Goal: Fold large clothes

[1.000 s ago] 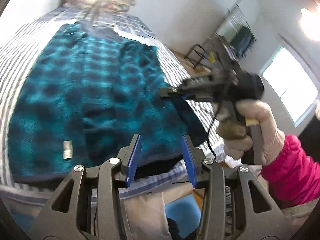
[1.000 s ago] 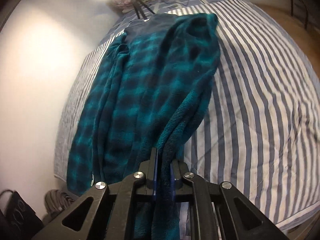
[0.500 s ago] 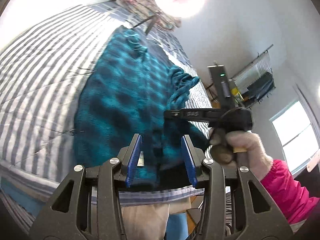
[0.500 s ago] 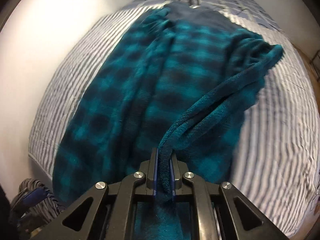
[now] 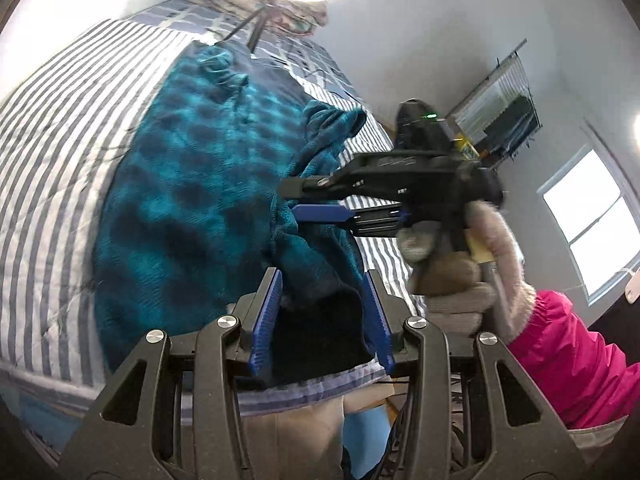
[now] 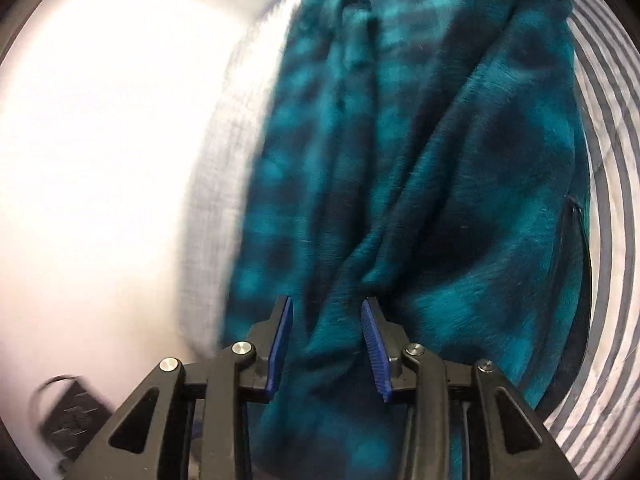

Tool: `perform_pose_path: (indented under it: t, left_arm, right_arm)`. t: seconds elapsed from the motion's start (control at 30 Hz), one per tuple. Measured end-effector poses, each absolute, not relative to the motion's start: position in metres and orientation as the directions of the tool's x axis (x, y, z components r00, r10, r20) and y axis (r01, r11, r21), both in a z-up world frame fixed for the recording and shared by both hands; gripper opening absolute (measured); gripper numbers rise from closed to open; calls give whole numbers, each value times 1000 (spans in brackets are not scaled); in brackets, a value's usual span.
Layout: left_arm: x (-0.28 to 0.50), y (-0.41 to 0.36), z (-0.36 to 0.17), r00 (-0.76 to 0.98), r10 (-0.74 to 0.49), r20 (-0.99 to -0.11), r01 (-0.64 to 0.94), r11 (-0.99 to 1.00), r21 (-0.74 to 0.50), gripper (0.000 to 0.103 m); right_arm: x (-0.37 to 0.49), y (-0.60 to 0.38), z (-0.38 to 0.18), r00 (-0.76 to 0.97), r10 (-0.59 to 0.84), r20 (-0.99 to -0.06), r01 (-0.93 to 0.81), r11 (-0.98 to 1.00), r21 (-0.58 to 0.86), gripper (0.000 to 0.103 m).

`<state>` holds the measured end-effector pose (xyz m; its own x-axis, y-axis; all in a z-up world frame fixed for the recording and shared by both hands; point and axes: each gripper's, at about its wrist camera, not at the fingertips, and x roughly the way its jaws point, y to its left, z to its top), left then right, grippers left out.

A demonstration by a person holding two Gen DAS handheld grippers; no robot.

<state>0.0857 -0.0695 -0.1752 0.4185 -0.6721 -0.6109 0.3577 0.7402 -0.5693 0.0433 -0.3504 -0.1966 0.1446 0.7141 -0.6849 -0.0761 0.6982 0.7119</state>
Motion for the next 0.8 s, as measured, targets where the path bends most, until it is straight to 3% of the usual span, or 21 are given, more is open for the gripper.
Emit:
perform_pose_path:
  t: [0.17,0.4,0.5,0.57,0.8]
  left_arm:
    - [102,-119,-174,393,-627,-673,422,773,-474,41]
    - [125,-157,-204,365,-472,-803,431,850,-304,41]
    - [131,-147,-221,339,-463,-819,388,862,-326,41]
    - [133,-142,-227,329,-464,-822,373,864,-338,33]
    - [134,-139,-235,310,-484,-818,382,852,-358,25]
  right_arm:
    - [32,-396,-171,249,667,-702,-124,741,660,46]
    - [39,-459,-179,360,584,-728,-2,780,625,50]
    - [56,-484,-175,414,531,-739,50,797,602,55]
    - [73,-498,-171,462,502,-731,101,789,606,59]
    - [131,-517,-169,510,461,-726,183,767,615,75]
